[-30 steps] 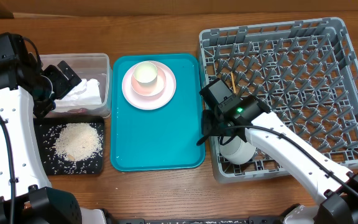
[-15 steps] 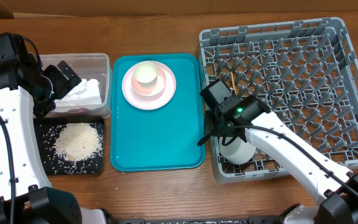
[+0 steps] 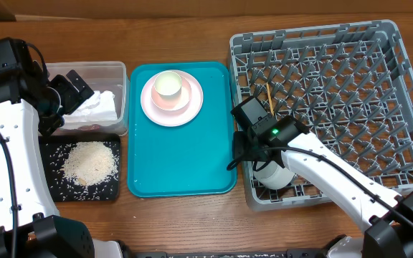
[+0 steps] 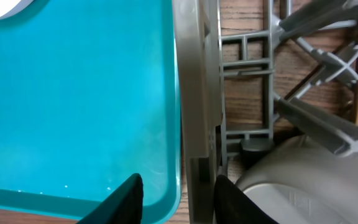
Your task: Sort waste into correct bins and load items into the dishwasher
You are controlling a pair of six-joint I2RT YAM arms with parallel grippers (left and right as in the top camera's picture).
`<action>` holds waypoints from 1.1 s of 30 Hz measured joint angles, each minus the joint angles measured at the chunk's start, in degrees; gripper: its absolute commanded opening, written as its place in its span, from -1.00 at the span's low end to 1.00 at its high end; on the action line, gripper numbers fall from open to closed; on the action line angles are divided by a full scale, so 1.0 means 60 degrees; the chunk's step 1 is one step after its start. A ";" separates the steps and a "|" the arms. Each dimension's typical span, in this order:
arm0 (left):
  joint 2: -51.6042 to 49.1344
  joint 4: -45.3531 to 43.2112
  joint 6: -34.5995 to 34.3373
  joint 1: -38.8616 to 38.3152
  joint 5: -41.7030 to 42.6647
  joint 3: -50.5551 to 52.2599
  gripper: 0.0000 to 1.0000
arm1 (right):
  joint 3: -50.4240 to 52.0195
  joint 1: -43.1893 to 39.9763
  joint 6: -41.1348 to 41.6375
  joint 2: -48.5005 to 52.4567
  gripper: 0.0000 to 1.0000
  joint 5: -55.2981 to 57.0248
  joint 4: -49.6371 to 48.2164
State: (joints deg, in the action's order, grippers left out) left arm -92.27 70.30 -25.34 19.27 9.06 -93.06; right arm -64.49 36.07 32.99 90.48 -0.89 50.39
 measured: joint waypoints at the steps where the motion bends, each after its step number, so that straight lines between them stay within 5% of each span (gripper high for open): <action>1: 0.0000 -0.0004 0.0000 0.0000 -0.0004 0.0000 1.00 | 0.0004 -0.0007 0.0000 0.0004 -0.31 0.0004 0.0000; 21: 0.0000 -0.0004 0.0000 0.0000 -0.0004 0.0000 0.99 | 0.0022 -0.0076 -0.0004 0.0004 -0.28 -0.0193 -0.0339; 28: 0.0000 0.0000 -0.0004 0.0000 0.0000 0.0000 1.00 | -0.0076 -0.0124 -0.0459 0.0018 -0.15 -0.0204 0.0091; 33: 0.0000 -0.0004 0.0000 0.0000 -0.0004 0.0000 1.00 | -0.1628 -0.0568 -0.1479 0.0073 0.06 -0.0178 0.0747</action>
State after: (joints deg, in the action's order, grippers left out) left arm -92.27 70.28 -25.34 19.27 9.04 -93.06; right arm -74.26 32.67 24.12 90.91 -1.96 54.87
